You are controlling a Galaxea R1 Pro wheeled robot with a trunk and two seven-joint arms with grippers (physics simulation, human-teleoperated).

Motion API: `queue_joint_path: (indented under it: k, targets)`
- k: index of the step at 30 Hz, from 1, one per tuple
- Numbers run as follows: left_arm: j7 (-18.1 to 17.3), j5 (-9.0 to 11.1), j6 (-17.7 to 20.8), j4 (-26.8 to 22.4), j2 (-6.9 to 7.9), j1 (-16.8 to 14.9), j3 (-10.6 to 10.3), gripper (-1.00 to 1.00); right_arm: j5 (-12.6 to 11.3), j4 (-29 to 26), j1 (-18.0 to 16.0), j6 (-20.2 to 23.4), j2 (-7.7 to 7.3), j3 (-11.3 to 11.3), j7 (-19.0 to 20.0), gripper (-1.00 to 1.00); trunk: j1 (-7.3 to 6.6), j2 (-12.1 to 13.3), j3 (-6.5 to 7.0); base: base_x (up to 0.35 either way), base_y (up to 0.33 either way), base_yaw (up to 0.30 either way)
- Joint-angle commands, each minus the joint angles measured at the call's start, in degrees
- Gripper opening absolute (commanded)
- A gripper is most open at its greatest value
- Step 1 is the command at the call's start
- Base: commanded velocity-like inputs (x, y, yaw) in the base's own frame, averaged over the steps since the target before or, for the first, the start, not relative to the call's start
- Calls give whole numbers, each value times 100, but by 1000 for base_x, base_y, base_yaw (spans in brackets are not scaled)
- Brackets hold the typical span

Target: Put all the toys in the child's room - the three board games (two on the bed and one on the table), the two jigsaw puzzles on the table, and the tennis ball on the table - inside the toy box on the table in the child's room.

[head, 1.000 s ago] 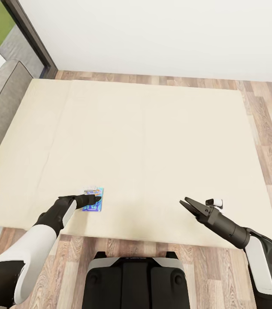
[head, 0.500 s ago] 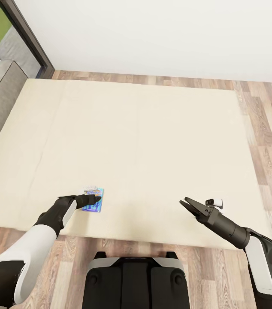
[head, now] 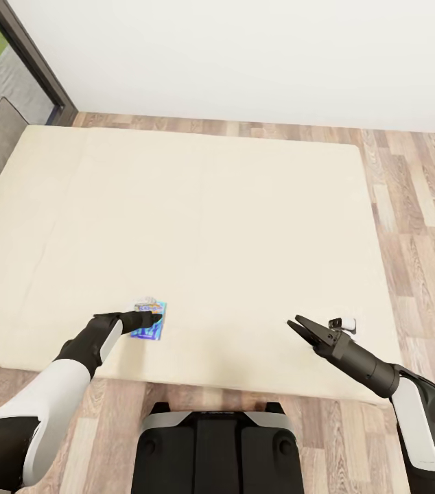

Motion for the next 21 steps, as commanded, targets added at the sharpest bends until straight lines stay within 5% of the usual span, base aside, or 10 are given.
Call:
queue_joint_path:
  k: [1, 21]
  targets:
    - [-7, 52, 46, -9, 0, 0, 8, 100, 9, 1, -3, 21, -1, -4, 23, 100, 3, -9, -6, 0, -162, 0]
    - [-9, 50, 46, -9, -4, 0, 2, 100, 9, -1, -3, 21, -2, -4, 23, 100, 3, -9, -6, 0, -121, 0]
